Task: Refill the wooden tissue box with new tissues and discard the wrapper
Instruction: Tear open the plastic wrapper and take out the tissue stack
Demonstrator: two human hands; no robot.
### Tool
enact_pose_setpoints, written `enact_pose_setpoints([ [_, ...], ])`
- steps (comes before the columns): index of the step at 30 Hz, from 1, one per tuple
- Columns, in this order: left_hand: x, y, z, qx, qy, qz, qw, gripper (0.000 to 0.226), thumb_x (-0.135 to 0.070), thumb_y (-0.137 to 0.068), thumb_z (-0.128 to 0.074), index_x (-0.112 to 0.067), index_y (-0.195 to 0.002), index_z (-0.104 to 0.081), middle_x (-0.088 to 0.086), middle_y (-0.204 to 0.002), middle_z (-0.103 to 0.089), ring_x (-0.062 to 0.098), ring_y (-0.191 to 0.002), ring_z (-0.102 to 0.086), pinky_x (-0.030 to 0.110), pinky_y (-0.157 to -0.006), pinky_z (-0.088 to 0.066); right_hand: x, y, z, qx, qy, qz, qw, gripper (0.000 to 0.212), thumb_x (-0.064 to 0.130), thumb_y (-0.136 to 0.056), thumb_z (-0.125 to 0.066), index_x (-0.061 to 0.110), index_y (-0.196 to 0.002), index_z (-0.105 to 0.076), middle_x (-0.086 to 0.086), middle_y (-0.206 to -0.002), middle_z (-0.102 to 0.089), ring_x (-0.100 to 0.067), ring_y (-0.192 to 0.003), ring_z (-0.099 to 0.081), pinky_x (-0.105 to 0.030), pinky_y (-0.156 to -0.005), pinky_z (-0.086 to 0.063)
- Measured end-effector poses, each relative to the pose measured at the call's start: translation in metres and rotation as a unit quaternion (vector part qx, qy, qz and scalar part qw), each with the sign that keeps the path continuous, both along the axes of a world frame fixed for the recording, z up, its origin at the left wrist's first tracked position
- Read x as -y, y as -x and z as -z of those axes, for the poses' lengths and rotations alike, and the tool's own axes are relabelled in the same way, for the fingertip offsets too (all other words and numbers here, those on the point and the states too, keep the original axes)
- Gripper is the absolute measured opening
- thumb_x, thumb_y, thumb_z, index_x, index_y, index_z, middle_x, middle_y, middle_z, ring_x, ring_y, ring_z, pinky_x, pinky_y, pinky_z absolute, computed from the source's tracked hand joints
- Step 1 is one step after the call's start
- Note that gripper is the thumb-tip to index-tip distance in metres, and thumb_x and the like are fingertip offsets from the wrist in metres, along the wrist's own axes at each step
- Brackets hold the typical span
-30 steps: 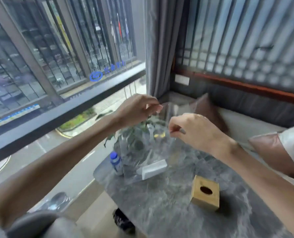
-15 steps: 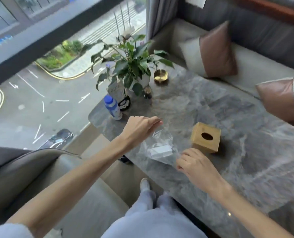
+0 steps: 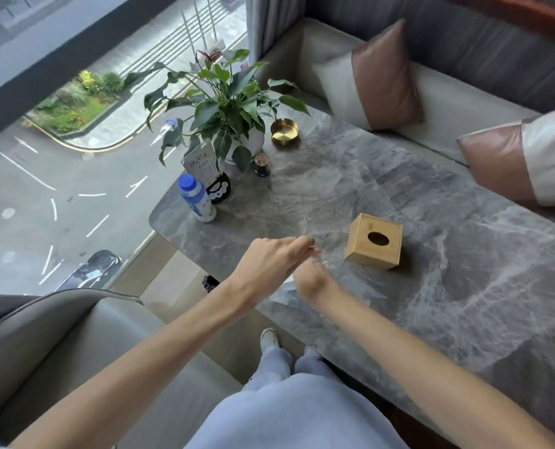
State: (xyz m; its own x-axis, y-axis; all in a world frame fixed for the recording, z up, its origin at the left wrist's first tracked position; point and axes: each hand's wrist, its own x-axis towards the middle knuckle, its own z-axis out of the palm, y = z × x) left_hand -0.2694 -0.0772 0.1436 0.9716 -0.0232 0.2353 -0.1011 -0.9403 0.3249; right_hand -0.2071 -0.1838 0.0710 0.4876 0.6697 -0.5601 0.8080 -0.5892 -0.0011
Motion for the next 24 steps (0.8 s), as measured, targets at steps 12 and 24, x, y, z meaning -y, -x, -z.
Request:
enact_pose_setpoints([
  [12, -0.005, 0.019, -0.013, -0.021, 0.049, -0.023, 0.998, 0.036, -0.036, -0.101, -0.052, -0.005, -0.105, -0.069, 0.005, -0.092, -0.077, 0.026, -0.079, -0.074, 0.042, -0.062, -0.057, 0.001, -0.004, 0.104, 0.065, 0.011, 0.028, 0.997, 0.038, 0.0, -0.102, -0.036, 0.003, -0.139, -0.042, -0.016, -0.14, -0.051, -0.032, -0.123, -0.058, -0.038, -0.096, -0.05],
  [24, -0.018, 0.023, -0.013, -0.001, 0.03, 0.017, 0.999, 0.035, -0.038, -0.097, -0.057, -0.006, -0.099, -0.07, 0.003, -0.085, -0.078, 0.028, -0.071, -0.073, 0.041, -0.054, -0.056, -0.005, 0.01, 0.082, 0.028, -0.044, 0.093, 0.994, 0.038, 0.016, -0.1, -0.048, 0.006, -0.136, -0.05, -0.01, -0.135, -0.058, -0.02, -0.118, -0.062, -0.031, -0.096, -0.049],
])
